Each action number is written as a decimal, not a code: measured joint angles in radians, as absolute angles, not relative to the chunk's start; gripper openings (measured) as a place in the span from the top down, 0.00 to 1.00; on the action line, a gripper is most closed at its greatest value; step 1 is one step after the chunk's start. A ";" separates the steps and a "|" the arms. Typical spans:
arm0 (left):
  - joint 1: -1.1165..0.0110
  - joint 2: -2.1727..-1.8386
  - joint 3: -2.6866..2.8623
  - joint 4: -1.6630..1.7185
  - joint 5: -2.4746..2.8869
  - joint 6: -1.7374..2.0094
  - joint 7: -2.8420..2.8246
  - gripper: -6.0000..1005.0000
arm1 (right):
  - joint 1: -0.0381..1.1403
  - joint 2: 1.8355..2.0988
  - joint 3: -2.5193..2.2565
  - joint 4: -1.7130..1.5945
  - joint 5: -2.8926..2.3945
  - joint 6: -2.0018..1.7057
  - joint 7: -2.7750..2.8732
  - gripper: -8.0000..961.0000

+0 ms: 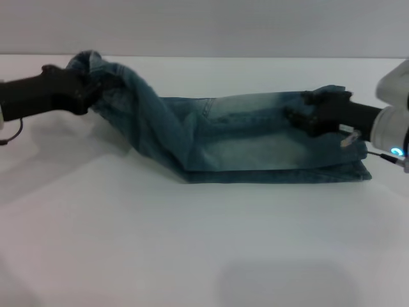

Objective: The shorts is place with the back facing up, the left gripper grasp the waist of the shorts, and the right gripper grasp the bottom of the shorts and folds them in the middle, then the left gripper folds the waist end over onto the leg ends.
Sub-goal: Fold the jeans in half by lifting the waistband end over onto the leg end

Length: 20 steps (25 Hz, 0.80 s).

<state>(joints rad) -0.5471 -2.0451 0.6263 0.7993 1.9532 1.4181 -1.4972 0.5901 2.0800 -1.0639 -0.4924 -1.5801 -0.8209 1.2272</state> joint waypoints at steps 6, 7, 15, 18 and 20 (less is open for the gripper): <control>-0.573 -2.042 0.628 0.810 1.953 1.451 -1.512 0.95 | 0.629 2.082 -1.125 -0.452 -1.580 -0.821 1.239 0.48; -0.585 -2.038 0.628 0.827 1.953 1.473 -1.530 0.95 | 0.634 2.083 -1.134 -0.447 -1.580 -0.822 1.241 0.48; -0.592 -2.040 0.628 0.901 1.953 1.513 -1.575 0.95 | 0.654 2.086 -1.315 -0.452 -1.429 -0.876 1.242 0.48; -0.599 -2.040 0.627 0.913 1.953 1.526 -1.590 0.95 | 0.668 2.086 -1.392 -0.459 -1.395 -0.876 1.249 0.48; -0.602 -2.040 0.627 0.916 1.953 1.534 -1.595 0.95 | 0.685 2.086 -1.437 -0.460 -1.391 -0.872 1.271 0.48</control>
